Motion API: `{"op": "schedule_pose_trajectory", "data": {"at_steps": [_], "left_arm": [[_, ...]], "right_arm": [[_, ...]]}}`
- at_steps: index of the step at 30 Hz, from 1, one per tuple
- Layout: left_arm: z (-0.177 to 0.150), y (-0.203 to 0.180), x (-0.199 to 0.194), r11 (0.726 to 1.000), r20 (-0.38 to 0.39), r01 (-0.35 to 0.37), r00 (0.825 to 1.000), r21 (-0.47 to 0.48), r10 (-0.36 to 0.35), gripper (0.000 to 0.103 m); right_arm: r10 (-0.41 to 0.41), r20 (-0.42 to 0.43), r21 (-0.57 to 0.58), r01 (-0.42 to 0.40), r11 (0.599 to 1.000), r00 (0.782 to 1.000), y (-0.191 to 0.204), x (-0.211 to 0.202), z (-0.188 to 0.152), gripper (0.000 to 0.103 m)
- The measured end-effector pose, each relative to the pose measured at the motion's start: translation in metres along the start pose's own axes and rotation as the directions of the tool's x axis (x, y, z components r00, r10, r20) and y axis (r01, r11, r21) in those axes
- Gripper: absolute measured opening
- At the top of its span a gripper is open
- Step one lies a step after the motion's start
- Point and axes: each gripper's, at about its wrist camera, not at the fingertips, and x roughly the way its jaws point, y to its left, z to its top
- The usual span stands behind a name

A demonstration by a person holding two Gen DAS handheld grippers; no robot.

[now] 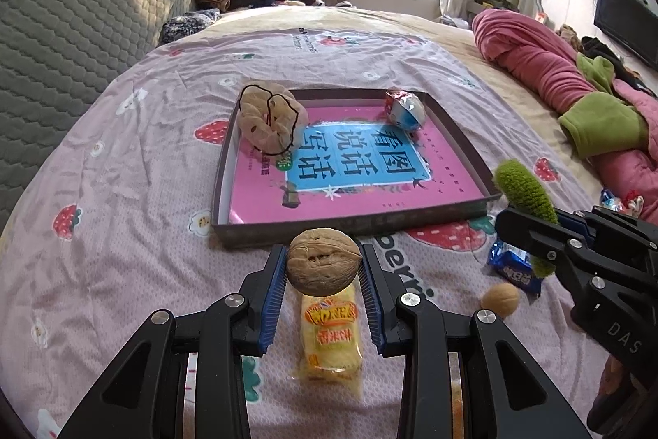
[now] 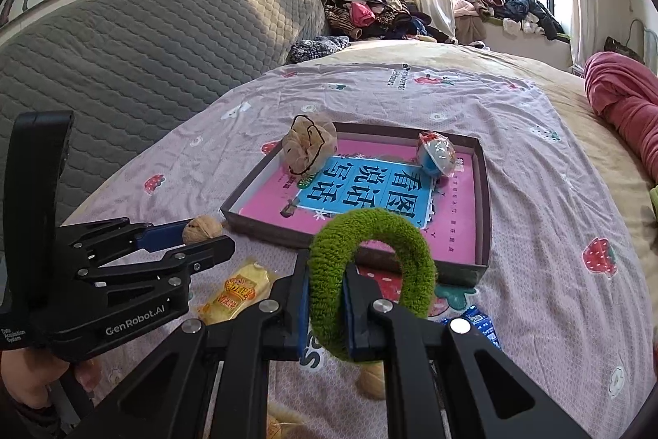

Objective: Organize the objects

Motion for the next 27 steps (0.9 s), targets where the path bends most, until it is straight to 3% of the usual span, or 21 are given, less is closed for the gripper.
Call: {"op": "schedule_pose_trajectory", "data": {"at_steps": [10, 27], "left_arm": [[0.021, 0.004, 0.004, 1.0, 0.021, 0.001, 1.0, 0.001, -0.001, 0.036], [0.066, 0.0, 0.026, 0.999, 0.055, -0.019, 0.998, 0.039, 0.017, 0.036]], "right_arm": [[-0.029, 0.026, -0.004, 0.029, 1.0, 0.999, -0.009, -0.001, 0.022, 0.013], [-0.024, 0.142, -0.002, 0.025, 1.0, 0.99, -0.024, 0.005, 0.07, 0.013]]}}
